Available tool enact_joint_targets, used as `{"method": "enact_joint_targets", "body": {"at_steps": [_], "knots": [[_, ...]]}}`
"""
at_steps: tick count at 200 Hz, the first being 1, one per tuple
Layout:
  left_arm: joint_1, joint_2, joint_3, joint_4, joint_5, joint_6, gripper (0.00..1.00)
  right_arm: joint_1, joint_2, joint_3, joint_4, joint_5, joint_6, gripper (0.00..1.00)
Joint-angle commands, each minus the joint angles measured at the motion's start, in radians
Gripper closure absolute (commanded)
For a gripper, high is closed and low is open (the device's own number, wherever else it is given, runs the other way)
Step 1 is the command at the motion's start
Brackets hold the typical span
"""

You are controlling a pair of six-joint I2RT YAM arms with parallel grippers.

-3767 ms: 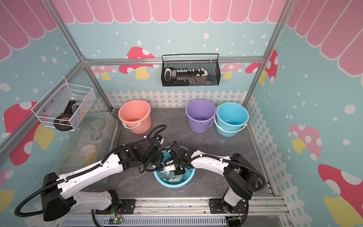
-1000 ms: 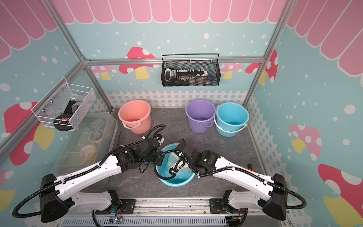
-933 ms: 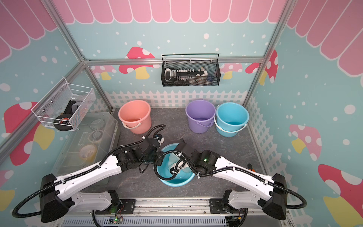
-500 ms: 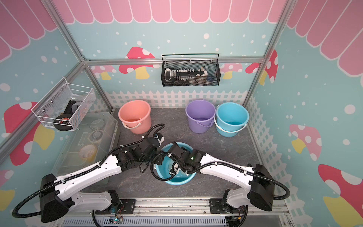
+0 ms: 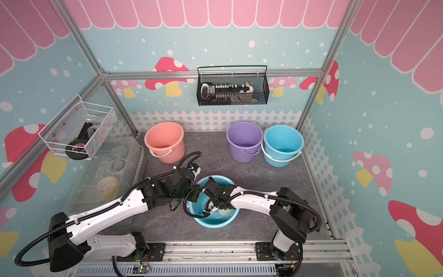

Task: Wipe the inside of the bucket with a cloth
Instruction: Wipe the dirt from the inside of the bucket.

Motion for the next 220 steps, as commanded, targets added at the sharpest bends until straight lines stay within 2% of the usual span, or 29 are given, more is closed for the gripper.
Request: {"method": "enact_joint_targets", "body": {"at_steps": [1,68,99,156,175,202,220], "knots": [[-0.006,-0.022,0.005,0.048,-0.003,-0.004,1.0,-0.004,0.022,-0.02,-0.019,-0.124,0.075,1.0],[-0.005,-0.001,0.004,0.048,-0.034,-0.012,1.0,0.008,-0.253,0.088,-0.207,-0.207,0.184,1.0],[-0.003,0.007,0.011,0.05,-0.045,-0.009,1.0,0.008,-0.364,0.154,-0.318,-0.243,0.327,1.0],[0.005,0.014,0.009,0.053,-0.033,-0.009,1.0,0.01,-0.496,0.28,-0.555,-0.182,0.767,1.0],[0.005,0.015,0.012,0.053,-0.028,-0.011,1.0,0.01,-0.489,0.344,-0.634,-0.174,0.928,1.0],[0.008,0.009,0.01,0.052,-0.023,-0.019,1.0,0.01,-0.444,0.427,-0.752,-0.092,1.258,1.0],[0.008,0.002,0.006,0.057,-0.013,-0.03,1.0,0.011,-0.386,0.476,-0.851,-0.086,1.43,1.0]]}}
